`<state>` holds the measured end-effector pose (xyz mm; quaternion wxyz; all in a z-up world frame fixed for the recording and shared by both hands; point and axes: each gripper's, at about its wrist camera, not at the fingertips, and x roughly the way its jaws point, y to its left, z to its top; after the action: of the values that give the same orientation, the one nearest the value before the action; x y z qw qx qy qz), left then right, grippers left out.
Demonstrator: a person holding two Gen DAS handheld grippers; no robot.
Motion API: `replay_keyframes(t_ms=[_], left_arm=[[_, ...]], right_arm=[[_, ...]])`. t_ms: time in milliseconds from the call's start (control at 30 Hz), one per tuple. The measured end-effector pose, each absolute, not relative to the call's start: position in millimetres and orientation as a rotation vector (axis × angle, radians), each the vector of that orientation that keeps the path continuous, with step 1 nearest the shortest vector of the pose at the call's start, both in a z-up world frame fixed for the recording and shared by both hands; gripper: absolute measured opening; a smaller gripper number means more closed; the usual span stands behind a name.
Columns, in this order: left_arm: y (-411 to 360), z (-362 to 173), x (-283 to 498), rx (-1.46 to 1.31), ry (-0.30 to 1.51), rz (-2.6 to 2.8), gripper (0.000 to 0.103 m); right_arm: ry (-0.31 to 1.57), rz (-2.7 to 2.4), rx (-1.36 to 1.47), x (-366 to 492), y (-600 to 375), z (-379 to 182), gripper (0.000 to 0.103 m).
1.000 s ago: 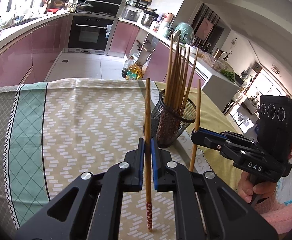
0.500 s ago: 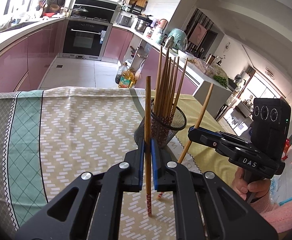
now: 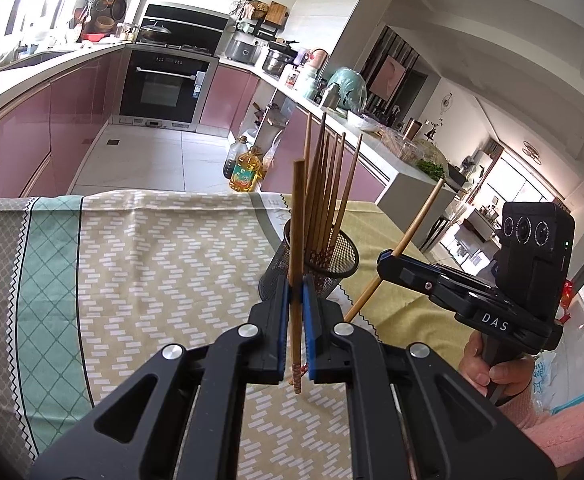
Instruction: Organize utensils
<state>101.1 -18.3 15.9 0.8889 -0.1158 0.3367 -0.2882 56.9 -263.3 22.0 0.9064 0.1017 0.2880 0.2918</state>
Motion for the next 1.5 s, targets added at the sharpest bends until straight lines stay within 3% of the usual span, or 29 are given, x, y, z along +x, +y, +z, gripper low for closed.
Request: replay_keyframes(t_ms=[1500], left_arm=[[-26, 27, 104, -0.211, 0.654, -0.611, 0.007]], right_arm=[[0.541, 0.567, 0.206, 60, -278, 39, 0.006]])
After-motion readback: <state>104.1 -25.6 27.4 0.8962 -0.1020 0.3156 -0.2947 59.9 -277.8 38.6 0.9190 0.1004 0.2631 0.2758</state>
